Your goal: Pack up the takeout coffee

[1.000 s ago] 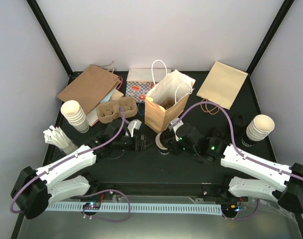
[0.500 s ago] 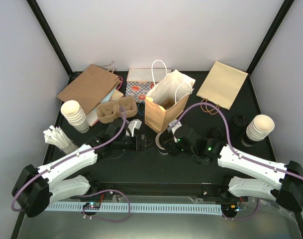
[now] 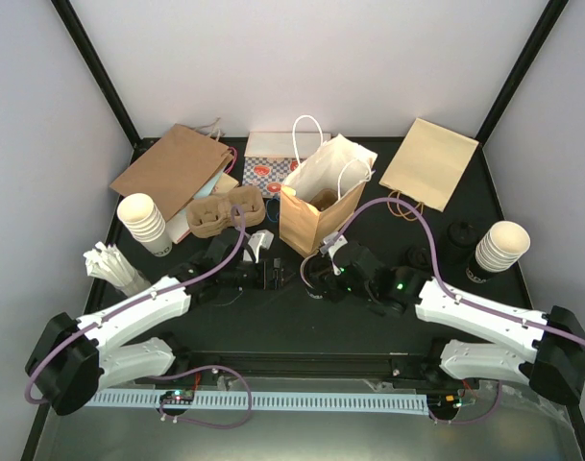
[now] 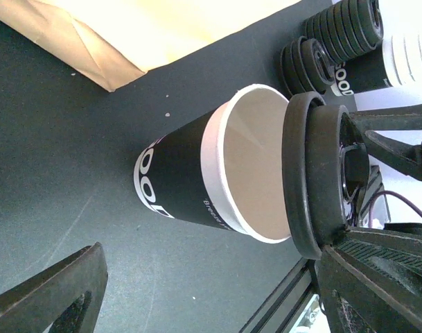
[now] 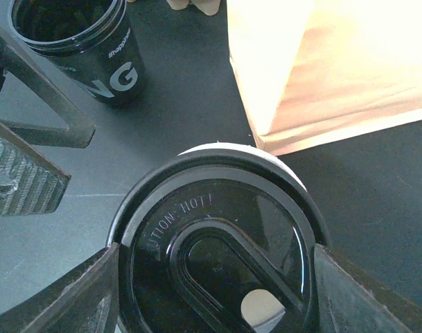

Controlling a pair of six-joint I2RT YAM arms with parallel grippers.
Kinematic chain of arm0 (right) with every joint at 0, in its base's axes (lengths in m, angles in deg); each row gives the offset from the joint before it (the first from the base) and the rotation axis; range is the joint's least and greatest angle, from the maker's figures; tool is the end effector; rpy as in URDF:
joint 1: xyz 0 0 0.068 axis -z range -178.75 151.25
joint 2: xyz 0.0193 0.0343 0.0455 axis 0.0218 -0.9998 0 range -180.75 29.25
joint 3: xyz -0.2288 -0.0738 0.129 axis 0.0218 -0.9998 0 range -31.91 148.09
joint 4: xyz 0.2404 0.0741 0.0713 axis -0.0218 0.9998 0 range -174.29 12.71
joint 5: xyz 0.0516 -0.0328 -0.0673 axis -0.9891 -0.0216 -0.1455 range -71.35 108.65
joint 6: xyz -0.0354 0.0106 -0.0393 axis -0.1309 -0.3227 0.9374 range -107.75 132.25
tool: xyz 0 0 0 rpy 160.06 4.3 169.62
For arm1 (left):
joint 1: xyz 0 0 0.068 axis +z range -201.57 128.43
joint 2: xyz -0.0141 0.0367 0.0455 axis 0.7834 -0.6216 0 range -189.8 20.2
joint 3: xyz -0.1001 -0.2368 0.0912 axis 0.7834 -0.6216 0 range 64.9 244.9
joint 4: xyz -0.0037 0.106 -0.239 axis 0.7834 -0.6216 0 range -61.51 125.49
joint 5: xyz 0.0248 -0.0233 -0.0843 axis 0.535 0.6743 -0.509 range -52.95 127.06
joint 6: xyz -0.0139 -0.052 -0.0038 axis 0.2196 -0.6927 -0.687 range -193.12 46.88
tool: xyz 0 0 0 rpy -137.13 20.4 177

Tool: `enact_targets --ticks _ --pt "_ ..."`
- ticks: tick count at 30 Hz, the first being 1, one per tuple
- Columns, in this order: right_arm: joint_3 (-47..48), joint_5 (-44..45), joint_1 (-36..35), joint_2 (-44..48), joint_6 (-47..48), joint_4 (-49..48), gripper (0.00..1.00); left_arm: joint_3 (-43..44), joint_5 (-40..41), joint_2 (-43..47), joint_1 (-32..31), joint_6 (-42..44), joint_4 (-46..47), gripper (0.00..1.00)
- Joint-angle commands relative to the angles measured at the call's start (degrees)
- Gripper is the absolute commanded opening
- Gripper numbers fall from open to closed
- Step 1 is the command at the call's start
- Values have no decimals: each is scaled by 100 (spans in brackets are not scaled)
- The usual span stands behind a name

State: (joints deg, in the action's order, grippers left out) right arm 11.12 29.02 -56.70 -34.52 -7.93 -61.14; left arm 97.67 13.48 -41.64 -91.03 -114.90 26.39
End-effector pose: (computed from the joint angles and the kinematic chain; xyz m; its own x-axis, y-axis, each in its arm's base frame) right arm 0.1287 0.1935 0.2441 -0.6092 -0.3336 -0.7194 -0.5910 0.7959 0.1315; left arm 0.1627 -0.1524 0.2137 -0.9057 -0.0454 -0.4216 0.2976 0.6403 -0.7082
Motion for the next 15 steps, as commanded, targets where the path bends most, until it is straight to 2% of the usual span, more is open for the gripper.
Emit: enact_targets --ticks 1,15 --pt "-91 -18 -23 -32 27 -281 57 204 55 -39 34 -83 195 85" --pt "-80 99 -21 -181 199 -391 57 194 23 61 62 -107 217 82"
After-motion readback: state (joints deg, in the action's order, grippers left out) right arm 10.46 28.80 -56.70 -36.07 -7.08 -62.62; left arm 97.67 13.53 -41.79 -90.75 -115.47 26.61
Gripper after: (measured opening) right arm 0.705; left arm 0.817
